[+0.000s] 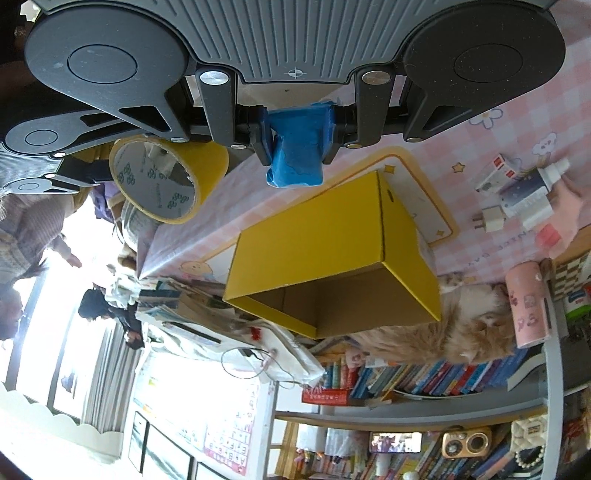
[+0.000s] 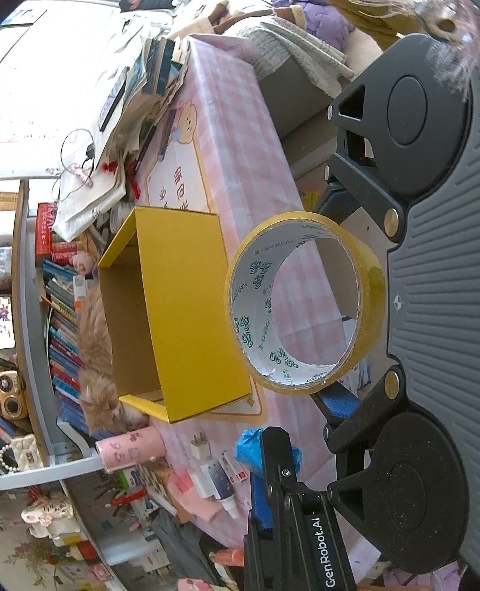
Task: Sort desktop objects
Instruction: 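Carry the blue piece in the left tool while the right tool carries the tape roll toward the yellow box, then lower both held items into the yellow box and open both tools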
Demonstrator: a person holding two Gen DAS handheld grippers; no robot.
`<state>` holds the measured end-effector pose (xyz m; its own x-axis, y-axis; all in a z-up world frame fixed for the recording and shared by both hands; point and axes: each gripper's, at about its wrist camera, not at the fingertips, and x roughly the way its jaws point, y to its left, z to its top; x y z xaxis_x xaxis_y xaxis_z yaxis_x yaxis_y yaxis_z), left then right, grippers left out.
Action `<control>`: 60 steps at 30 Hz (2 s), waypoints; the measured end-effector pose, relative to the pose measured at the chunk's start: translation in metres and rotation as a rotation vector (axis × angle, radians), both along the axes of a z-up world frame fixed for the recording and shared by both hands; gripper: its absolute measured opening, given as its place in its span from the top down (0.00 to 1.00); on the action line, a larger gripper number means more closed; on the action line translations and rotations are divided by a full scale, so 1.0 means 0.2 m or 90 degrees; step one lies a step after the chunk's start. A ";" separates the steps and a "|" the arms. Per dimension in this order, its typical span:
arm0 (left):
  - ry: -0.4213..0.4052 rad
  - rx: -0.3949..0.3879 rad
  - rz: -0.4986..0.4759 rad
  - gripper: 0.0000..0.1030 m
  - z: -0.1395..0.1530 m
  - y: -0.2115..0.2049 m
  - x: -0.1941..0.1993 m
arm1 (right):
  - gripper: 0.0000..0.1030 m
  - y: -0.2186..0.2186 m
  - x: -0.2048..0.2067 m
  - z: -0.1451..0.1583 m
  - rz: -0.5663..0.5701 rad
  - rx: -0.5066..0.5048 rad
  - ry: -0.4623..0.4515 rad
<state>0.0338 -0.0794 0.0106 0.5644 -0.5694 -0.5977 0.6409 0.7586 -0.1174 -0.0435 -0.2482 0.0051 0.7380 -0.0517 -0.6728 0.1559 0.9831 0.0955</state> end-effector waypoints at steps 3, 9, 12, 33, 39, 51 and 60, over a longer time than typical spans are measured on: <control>0.000 -0.004 0.005 0.75 0.00 0.01 0.02 | 0.14 0.01 0.03 0.01 0.010 -0.006 0.000; -0.006 -0.010 0.018 0.75 0.02 0.00 0.08 | 0.14 0.02 0.10 0.03 0.033 -0.028 -0.010; -0.017 -0.016 0.024 0.75 0.04 -0.01 0.11 | 0.14 0.01 0.14 0.05 0.043 -0.042 -0.019; -0.079 -0.057 0.114 0.75 0.22 -0.24 0.43 | 0.14 -0.23 0.56 0.27 0.153 -0.116 -0.143; -0.095 -0.055 0.154 0.75 0.25 -0.32 0.51 | 0.14 -0.30 0.70 0.30 0.202 -0.120 -0.164; -0.083 -0.074 0.210 0.75 0.23 -0.47 0.71 | 0.14 -0.41 1.04 0.28 0.335 -0.147 -0.126; 0.011 -0.067 0.235 0.75 0.14 -0.49 0.93 | 0.14 -0.43 1.28 0.17 0.427 -0.200 -0.054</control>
<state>0.2192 -0.1765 0.0383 0.7332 -0.3891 -0.5577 0.3245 0.9209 -0.2159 0.2129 -0.3339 0.0386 0.7272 0.2476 -0.6403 -0.4828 0.8475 -0.2206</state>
